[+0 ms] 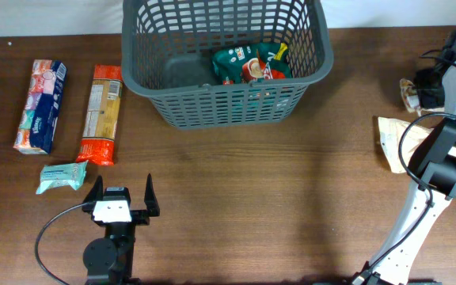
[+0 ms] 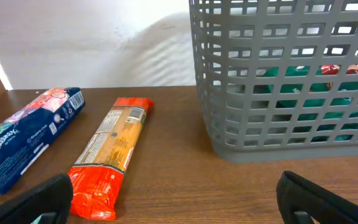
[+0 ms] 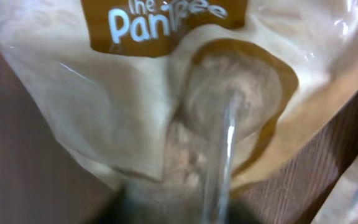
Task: Pack container
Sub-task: 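Grasp the brown Pantree pouch with the right gripper and lift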
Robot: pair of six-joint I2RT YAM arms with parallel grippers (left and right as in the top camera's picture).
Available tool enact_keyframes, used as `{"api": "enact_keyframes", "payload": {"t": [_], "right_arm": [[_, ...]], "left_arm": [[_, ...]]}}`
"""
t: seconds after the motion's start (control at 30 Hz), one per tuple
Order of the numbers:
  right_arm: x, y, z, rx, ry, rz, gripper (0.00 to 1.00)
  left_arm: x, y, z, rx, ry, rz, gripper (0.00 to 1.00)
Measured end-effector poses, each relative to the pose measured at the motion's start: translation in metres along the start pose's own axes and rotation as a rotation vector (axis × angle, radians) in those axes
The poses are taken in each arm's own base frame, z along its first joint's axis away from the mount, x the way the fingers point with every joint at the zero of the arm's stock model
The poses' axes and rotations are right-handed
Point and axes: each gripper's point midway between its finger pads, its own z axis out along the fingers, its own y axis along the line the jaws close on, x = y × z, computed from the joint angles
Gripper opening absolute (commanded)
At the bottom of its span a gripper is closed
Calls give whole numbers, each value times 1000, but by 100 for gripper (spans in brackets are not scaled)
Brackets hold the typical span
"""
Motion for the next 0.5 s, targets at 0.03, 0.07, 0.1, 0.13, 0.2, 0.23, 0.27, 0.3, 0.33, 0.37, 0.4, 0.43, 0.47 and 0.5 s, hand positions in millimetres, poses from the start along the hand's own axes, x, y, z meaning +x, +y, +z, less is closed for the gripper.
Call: {"api": "enact_keyframes", "payload": {"t": [0.03,0.07,0.1,0.13,0.2,0.23,0.27,0.3,0.33,0.37,0.4,0.43,0.47,0.5], "right_arm": [[-2,2,-3,-9,-7,-3,4],[-2,4,-4,-16,-6,-5,4],[-2,4,-4,-17,-5,-5,4],[-2,5,-4,-19,-2,-6,4],[-2,7,-4,-30,1,-8,3],[-2,10,-4,-44,4,-13,4],[-2,14,-4,-65,12,-27,4],[0,17,-5,-83,23,-38,4],[2,19,-5,-97,37,-51,4],[4,21,-5,-108,51,-66,4],[7,24,-6,-123,68,-83,4],[9,26,-6,-135,80,-99,4],[12,29,-7,-150,94,-119,4],[13,32,-9,-165,104,-138,4]], "left_arm": [[0,0,0,0,0,0,99],[0,0,0,0,0,0,99],[0,0,0,0,0,0,99],[0,0,0,0,0,0,99],[0,0,0,0,0,0,99],[0,0,0,0,0,0,99],[0,0,0,0,0,0,99],[0,0,0,0,0,0,99],[0,0,0,0,0,0,99],[0,0,0,0,0,0,99],[0,0,0,0,0,0,99],[0,0,0,0,0,0,99],[0,0,0,0,0,0,99],[0,0,0,0,0,0,99]]}}
